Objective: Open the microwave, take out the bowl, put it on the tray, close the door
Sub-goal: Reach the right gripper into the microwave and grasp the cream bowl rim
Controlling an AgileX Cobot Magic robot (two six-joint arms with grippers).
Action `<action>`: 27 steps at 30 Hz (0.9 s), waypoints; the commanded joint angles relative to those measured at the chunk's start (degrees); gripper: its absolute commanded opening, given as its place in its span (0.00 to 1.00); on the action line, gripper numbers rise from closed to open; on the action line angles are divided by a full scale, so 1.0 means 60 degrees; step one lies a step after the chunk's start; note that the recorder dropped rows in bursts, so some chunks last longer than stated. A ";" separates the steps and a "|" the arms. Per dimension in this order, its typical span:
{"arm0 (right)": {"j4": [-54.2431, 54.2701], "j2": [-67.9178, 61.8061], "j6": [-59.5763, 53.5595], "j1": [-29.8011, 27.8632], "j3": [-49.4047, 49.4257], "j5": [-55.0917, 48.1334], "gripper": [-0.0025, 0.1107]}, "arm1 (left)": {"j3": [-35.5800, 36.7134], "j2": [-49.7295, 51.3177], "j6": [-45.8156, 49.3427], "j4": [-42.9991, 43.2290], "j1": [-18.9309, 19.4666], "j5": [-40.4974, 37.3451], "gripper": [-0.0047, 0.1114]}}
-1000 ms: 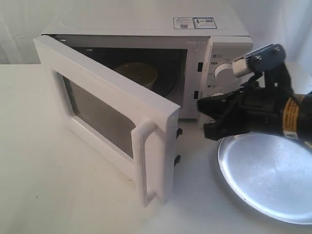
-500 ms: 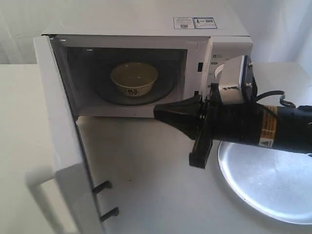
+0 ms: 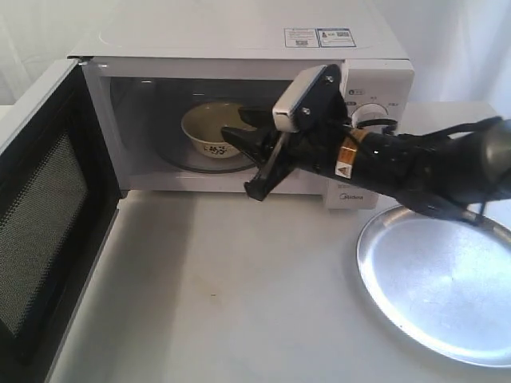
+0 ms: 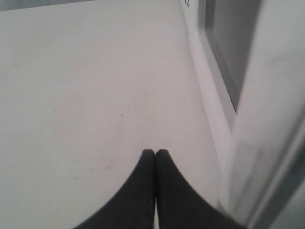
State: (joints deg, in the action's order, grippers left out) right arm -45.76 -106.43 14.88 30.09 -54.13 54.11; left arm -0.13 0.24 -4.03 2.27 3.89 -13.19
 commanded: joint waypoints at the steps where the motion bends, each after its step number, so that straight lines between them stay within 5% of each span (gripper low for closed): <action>1: 0.0366 -0.1501 -0.0121 0.0432 -0.1425 -0.0385 0.56 | 0.0022 -0.0039 -0.0002 -0.0052 0.0005 -0.0007 0.04; 12: 0.0444 -0.3730 -0.0508 0.1122 -0.4756 -0.4486 0.58 | 0.0022 -0.0039 -0.0002 -0.0052 0.0005 -0.0007 0.04; 16: 0.0444 -0.3834 -0.0508 0.1172 -0.4982 -0.4872 0.44 | 0.0022 -0.0039 -0.0002 -0.0052 0.0005 -0.0007 0.04; 21: 0.0422 -0.3667 -0.0478 0.1255 -0.4982 -0.5267 0.02 | 0.0022 -0.0039 -0.0002 -0.0052 0.0005 -0.0007 0.04; 27: -0.0636 -0.2441 0.0134 0.2043 -0.4348 -0.6712 0.02 | 0.0022 -0.0039 -0.0002 -0.0052 0.0005 -0.0007 0.04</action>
State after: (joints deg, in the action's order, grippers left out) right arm -46.83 -124.57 13.01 40.08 -82.59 16.95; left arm -0.13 0.24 -4.03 2.41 3.99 -13.19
